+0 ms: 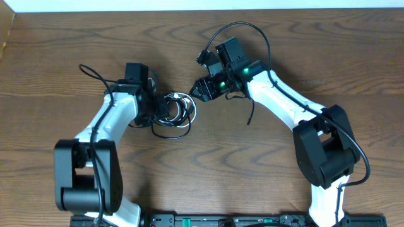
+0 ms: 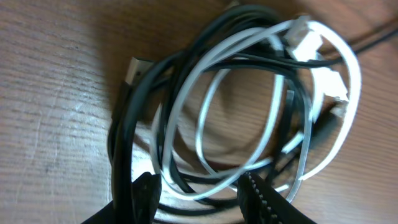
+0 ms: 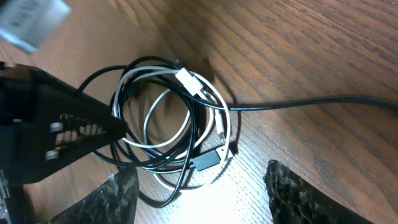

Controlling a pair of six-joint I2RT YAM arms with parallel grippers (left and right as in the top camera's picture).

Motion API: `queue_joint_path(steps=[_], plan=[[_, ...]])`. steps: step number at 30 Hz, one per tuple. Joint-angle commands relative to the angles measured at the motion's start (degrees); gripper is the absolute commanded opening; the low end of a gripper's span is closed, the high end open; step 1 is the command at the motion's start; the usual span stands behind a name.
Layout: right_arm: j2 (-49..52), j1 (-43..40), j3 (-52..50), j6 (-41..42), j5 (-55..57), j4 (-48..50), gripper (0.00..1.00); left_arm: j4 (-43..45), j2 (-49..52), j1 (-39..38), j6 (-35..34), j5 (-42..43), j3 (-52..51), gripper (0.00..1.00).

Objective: Untangle cables

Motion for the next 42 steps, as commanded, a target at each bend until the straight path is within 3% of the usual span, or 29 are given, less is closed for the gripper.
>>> queue_joint_path(steps=[1, 6, 10, 11, 13, 17, 23, 27, 32, 42], plan=[[0.2, 0.2, 0.5, 0.4, 0.1, -0.2, 0.62, 0.7, 2.4, 0.1, 0.3, -1.9, 0.1, 0.44], [0.2, 0.2, 0.5, 0.4, 1.8, -1.1, 0.62, 1.8, 4.3, 0.1, 0.3, -2.9, 0.1, 0.45], [0.2, 0.3, 0.3, 0.4, 4.7, -1.9, 0.64, 2.9, 4.4, 0.0, 0.3, -2.1, 0.1, 0.19], [0.2, 0.3, 0.0, 0.4, 5.2, -2.0, 0.66, 3.6, 4.4, 0.0, 2.2, -1.8, 0.1, 0.08], [0.2, 0.2, 0.0, 0.3, 5.3, -3.0, 0.67, 3.7, 4.0, 0.3, 6.5, -1.8, 0.7, 0.08], [0.2, 0.2, 0.0, -2.5, 5.3, -4.5, 0.68, 2.9, 1.2, 1.7, 7.1, -0.7, 2.3, 0.08], [0.2, 0.2, 0.0, -3.5, 3.5, -4.9, 0.66, 5.9, -7.5, 2.4, 8.9, 12.8, 2.3, 0.08], [0.2, 0.2, 0.0, -3.5, -5.3, -3.0, 0.67, 5.2, -12.6, 2.4, 11.3, 15.5, 2.3, 0.07], [0.2, 0.2, 0.0, -3.5, -6.5, 0.2, 0.68, 5.2, -13.0, 2.4, 18.5, 27.8, 2.3, 0.08], [0.2, 0.3, 0.0, -4.4, -6.4, 2.3, 0.69, 5.6, -12.8, 2.4, 18.8, 33.6, 2.3, 0.08]])
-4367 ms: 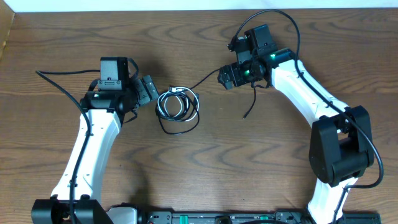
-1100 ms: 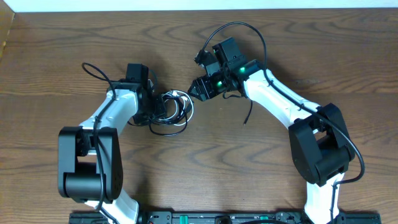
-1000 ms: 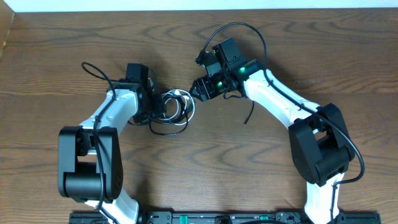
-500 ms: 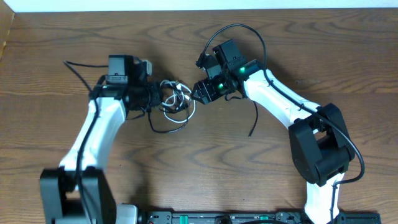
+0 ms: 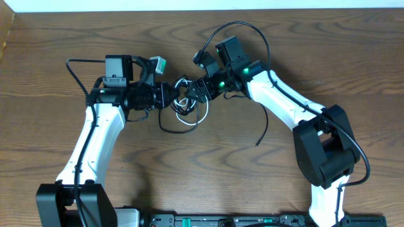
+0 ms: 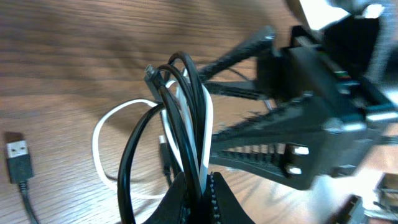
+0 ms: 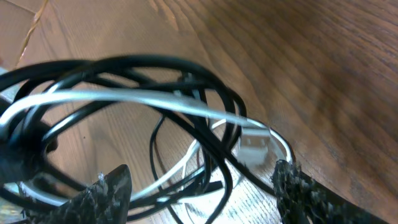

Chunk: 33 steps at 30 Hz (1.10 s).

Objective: Untangle cables

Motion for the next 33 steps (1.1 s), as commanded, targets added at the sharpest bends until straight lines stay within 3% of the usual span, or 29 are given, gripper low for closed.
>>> queue_joint_path(steps=[1, 13, 20, 24, 29, 33], plan=[[0.1, 0.3, -0.1, -1.4, 1.5, 0.4, 0.69, 0.4, 0.1, 0.0, 1.7, 6.6, 1.2, 0.07], [0.1, 0.4, -0.1, -1.4, 4.9, 6.9, 0.71, 0.3, 0.1, 0.0, 1.6, 17.4, 1.2, 0.08], [0.2, 0.9, -0.1, -0.7, 30.3, 3.8, 0.72, -1.9, 0.1, 0.0, 1.6, 17.9, 1.1, 0.07], [0.8, 0.9, -0.2, 0.5, 38.8, 2.5, 0.72, -3.4, 0.1, 0.0, 1.7, 17.8, 1.1, 0.07], [2.0, 0.2, -0.2, 0.6, 43.4, 0.6, 0.73, -6.6, 0.1, 0.0, 1.8, 9.4, 1.1, 0.07], [3.2, -0.2, -0.2, 0.6, 45.0, -0.6, 0.73, -11.3, 0.1, 0.0, -1.2, -4.3, 1.2, 0.07]])
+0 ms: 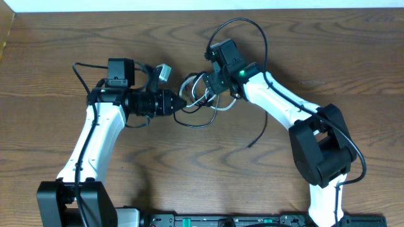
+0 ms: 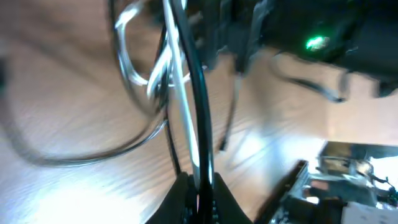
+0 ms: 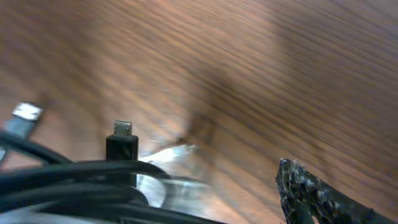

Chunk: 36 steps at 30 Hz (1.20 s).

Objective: Untangle cables

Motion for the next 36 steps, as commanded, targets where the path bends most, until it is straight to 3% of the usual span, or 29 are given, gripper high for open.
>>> queue_joint_path(steps=[1, 6, 18, 31, 36], plan=[[2.4, -1.1, -0.2, 1.0, 7.3, -0.4, 0.73, -3.2, -0.5, 0.1, -4.4, -15.6, 1.1, 0.07], [3.9, -2.0, -0.2, 1.0, 8.3, -1.2, 0.73, -7.3, -0.5, 0.1, -15.6, -32.5, 1.1, 0.07], [4.4, -2.8, -0.2, 1.0, 8.3, -2.1, 0.72, -11.3, -0.5, 1.5, -25.3, -44.6, 1.1, 0.08], [4.4, -3.2, -0.2, 1.0, 8.2, -4.9, 0.72, -13.9, -0.5, 10.1, -31.4, -43.7, 1.1, 0.07], [4.4, -3.3, -0.2, 1.0, 8.3, -4.9, 0.79, -13.7, -0.5, 11.1, -31.4, -44.7, 1.1, 0.07]])
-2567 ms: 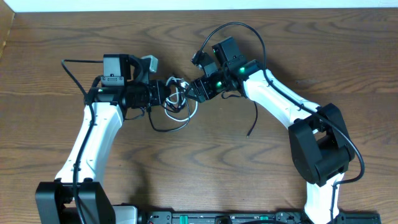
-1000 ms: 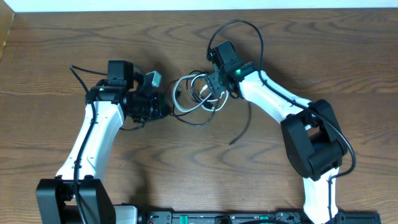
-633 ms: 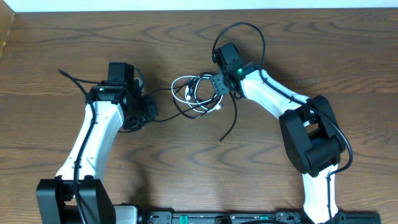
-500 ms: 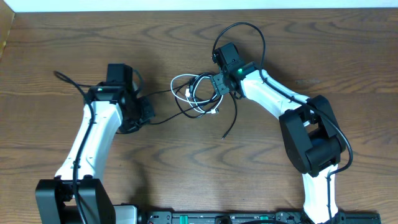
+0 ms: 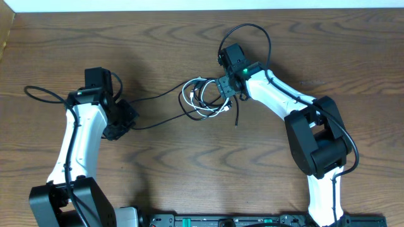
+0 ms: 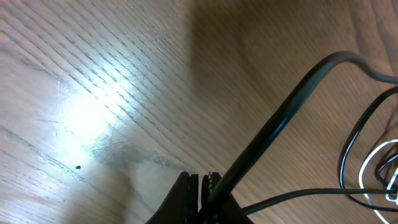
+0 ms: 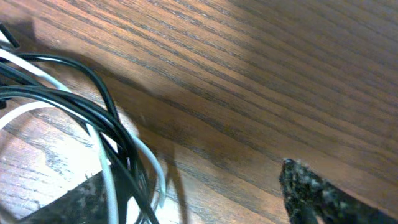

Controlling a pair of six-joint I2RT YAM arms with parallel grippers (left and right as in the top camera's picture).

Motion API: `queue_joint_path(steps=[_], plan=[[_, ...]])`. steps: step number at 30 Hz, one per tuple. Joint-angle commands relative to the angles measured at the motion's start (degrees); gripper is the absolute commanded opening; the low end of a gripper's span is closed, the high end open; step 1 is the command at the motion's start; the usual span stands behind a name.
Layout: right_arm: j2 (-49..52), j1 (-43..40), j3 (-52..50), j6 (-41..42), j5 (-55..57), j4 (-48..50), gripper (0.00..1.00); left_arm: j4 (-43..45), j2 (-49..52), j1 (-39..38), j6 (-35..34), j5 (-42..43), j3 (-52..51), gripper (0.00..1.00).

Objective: Untangle cables

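A tangle of black and white cables (image 5: 203,98) lies at the table's middle. From it a black cable (image 5: 158,120) stretches left to my left gripper (image 5: 124,121), which is shut on it. In the left wrist view that black cable (image 6: 280,124) runs up to the right from the closed fingertips (image 6: 186,186), with the tangle (image 6: 382,165) at the right edge. My right gripper (image 5: 226,89) sits at the tangle's right side. It is open (image 7: 199,186), fingers wide apart, and black and white strands (image 7: 99,106) cross over its left finger (image 7: 93,196).
A loose black cable end (image 5: 237,116) trails just below the right gripper. A thin black loop (image 5: 38,94) arcs out to the left of the left arm. Brown wooden table (image 5: 189,170) all round; its far edge meets a white wall.
My left gripper, still shut on the black cable, has gone from beside the tangle to well left of it, so a long strand is drawn out. The right gripper stays at the tangle.
At first the tangle lay under my open left gripper, the right one open nearby. Then the left was shut on the strands and held them up against the right gripper. Both then stood at the tangle; now the left is far left with one black cable.
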Motion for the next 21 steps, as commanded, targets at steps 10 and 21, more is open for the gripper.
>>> queue_joint_path(steps=[10, 21], plan=[[0.4, -0.8, -0.2, 0.5, 1.9, -0.2, 0.83, -0.2, -0.5, 1.3, -1.1, -7.7, 0.6, 0.07], [0.5, -2.1, -0.2, 0.5, 4.4, -0.1, 0.83, 3.0, -0.5, 1.3, -0.2, -14.3, -0.7, 0.07]])
